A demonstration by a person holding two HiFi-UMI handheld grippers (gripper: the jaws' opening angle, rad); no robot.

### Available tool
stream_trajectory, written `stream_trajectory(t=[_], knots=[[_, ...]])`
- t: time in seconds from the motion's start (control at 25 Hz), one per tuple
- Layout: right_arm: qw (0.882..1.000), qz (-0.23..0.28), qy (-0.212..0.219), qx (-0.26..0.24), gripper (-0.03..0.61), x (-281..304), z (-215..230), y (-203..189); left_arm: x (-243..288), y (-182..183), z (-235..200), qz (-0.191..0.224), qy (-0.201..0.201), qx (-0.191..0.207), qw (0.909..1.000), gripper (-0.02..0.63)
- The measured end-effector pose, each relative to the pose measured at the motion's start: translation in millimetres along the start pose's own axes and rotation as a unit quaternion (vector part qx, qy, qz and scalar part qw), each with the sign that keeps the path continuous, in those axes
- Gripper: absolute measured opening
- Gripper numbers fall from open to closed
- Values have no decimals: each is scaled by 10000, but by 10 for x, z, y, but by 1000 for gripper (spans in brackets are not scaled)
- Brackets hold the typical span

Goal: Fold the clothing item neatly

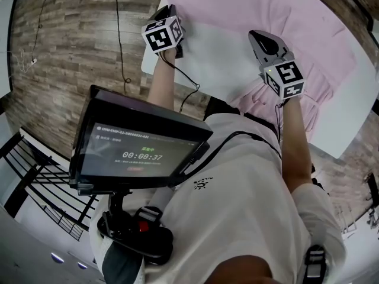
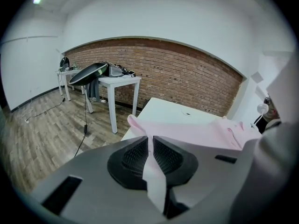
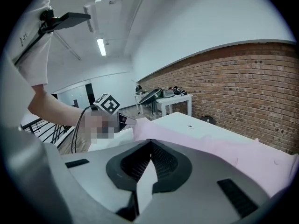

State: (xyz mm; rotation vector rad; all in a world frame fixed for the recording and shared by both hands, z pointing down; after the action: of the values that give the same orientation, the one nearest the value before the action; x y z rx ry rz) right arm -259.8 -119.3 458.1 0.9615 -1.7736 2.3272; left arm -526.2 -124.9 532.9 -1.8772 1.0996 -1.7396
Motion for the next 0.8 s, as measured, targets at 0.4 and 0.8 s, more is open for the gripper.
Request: stream_trajectory(t=[0.4, 0.8], knots=[[9999, 69, -116, 29, 3, -42, 16, 11, 20, 104, 49, 97, -95, 105, 9999, 34], [9995, 222, -184, 101, 3, -59, 67, 43, 16, 261, 117, 203, -143, 303, 9992, 34]])
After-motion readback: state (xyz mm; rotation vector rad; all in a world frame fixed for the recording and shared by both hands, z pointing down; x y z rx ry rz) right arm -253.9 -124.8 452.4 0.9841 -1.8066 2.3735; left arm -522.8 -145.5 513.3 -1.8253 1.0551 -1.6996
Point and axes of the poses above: the fingertips, and each gripper's own axes: x forward along the fingers, z to its right, y out of its top, the point moved 2 cm from there along -x, backward along the fingers, and after that the axes turned 2 degrees about -z, right-handed, at the moved point
